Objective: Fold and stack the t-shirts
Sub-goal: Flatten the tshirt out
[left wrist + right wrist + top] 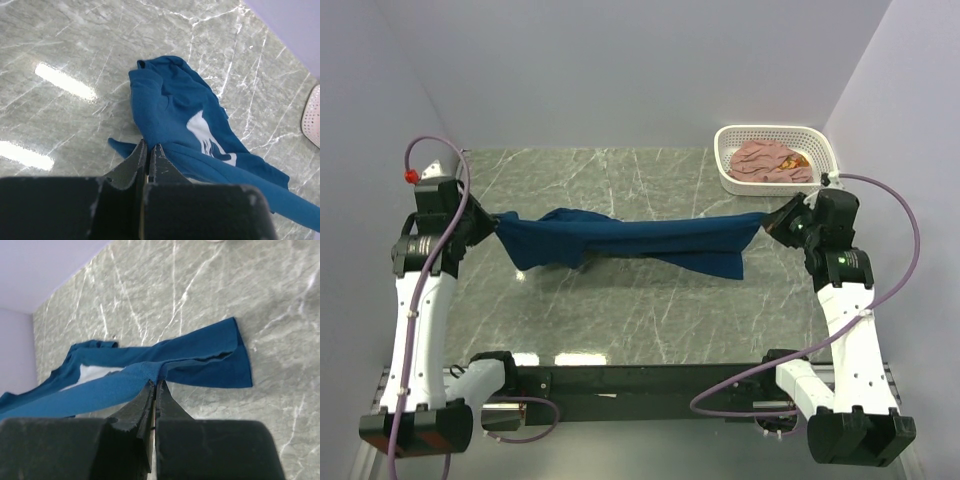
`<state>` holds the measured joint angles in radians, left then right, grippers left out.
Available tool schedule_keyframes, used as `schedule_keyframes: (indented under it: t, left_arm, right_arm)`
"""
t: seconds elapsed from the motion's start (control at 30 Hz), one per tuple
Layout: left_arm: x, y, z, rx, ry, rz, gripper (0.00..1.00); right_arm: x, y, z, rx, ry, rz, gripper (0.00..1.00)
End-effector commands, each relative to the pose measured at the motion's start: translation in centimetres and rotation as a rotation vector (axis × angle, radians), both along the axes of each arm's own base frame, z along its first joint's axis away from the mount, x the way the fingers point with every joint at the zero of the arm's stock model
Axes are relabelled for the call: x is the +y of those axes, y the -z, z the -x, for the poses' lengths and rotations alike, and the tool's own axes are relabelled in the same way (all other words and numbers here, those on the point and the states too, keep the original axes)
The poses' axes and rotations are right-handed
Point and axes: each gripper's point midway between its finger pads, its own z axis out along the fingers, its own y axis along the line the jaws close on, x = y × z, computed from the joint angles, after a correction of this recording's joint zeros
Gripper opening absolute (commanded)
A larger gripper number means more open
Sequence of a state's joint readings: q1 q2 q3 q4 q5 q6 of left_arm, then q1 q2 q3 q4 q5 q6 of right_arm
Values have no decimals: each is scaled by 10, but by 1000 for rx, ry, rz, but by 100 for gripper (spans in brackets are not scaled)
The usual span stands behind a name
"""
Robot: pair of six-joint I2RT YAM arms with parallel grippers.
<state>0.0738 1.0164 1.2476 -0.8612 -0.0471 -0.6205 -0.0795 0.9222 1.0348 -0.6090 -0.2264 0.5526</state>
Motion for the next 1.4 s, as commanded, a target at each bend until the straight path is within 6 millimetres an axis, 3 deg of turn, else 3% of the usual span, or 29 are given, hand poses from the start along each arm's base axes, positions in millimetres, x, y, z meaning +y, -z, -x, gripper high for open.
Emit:
schedule_keyframes:
  t: [0.0, 0.07, 0.13, 0.27, 0.37, 0.53, 0.6, 0.73, 0.8, 0.9, 0.93, 1.03, 1.17, 1.23, 1.27, 1.3, 1.37]
  left_arm:
    - [-2, 9, 12, -17, 14, 2, 1]
    - [-4, 28, 21, 20, 9, 17, 1]
    - [-4, 48, 35, 67, 4, 17, 1]
    - [-6, 58, 56, 70, 5, 20, 1]
    - [-9, 63, 70, 69, 5, 36, 1]
    - [-10, 74, 82, 93, -1, 41, 2]
    - [-8, 78, 87, 110, -13, 40, 6]
    - [-3, 76, 97, 108, -54, 32, 19]
    - [8, 69, 105, 100, -114, -7, 26]
    - [22, 66, 108, 85, -186, -50, 48]
    - [22, 65, 106, 76, -182, -52, 62]
    - [16, 60, 97, 44, -145, -38, 77]
    - [-5, 71, 77, 56, -25, 23, 76]
    - [-23, 89, 67, 116, 57, 100, 70]
    - [-29, 93, 59, 113, 81, 123, 66]
    - [-36, 111, 55, 164, 102, 150, 60]
    - [-47, 125, 50, 200, 133, 187, 59]
  right_arm:
    - [8, 6, 9, -1, -51, -22, 0]
    - [9, 36, 19, 68, -55, -28, 0]
    - [13, 49, 35, 102, -73, -35, 0]
    - [21, 79, 83, 221, -117, -38, 0]
    - [33, 93, 108, 280, -163, -87, 0]
    - [46, 110, 141, 342, -190, -136, 32]
    - [44, 113, 140, 329, -171, -133, 42]
    - [35, 116, 136, 325, -138, -93, 48]
    - [27, 118, 134, 319, -116, -49, 50]
    - [33, 118, 127, 299, -154, -60, 50]
    - [34, 121, 125, 303, -159, -71, 50]
    - [36, 131, 113, 319, -168, -73, 50]
    - [50, 143, 96, 350, -202, -54, 49]
    - [65, 147, 86, 363, -249, 14, 48]
    - [63, 151, 80, 368, -226, 57, 48]
    - [66, 160, 74, 404, -226, 72, 46]
    - [71, 172, 66, 443, -231, 110, 46]
